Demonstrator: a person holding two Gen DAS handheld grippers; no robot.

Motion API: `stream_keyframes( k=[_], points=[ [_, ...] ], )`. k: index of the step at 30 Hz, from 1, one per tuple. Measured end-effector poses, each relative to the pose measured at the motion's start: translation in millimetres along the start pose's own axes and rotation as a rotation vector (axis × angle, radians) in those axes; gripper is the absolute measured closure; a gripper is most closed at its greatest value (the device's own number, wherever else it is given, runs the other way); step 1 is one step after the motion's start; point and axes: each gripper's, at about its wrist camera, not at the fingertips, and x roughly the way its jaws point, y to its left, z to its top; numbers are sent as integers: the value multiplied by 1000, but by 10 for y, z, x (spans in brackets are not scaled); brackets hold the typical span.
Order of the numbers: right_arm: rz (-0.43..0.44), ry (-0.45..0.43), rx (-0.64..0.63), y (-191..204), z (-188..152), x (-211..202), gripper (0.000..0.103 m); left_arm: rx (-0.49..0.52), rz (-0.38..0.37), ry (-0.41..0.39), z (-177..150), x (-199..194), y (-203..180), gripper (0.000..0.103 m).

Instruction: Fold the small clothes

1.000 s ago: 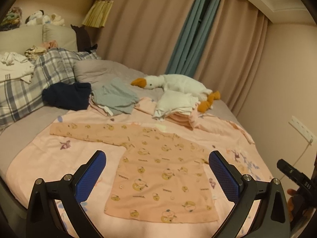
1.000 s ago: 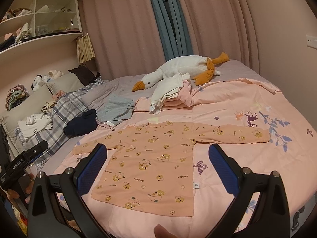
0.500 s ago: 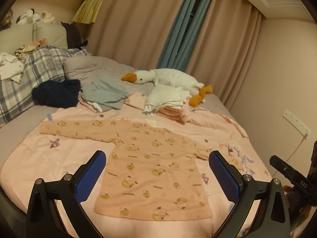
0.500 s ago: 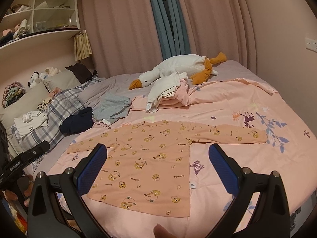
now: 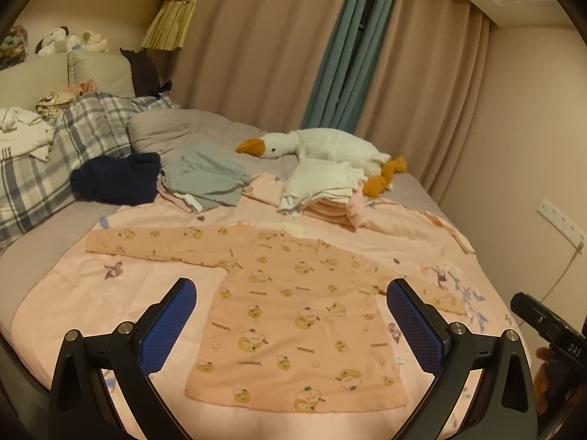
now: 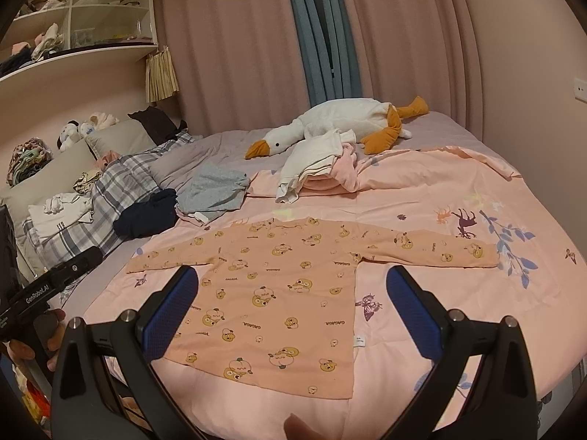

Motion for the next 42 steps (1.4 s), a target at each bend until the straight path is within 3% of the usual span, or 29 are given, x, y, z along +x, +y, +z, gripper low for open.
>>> stream_keyframes(
  k=[10,19,28,42],
  points=[
    [-1,0,-19,58,-9,20,0,25,17,4,-24,11,-31,0],
    [-5,3,-24,57,-7,52,0,41,80,-12,-23,1,-6,0],
    [-7,-7,-20,63,-7,54,0,46,57,5,-15,31,11,0],
    [-13,18,-59,145,-1,116,0,24,111,-20,10,44,51,0]
  ],
)
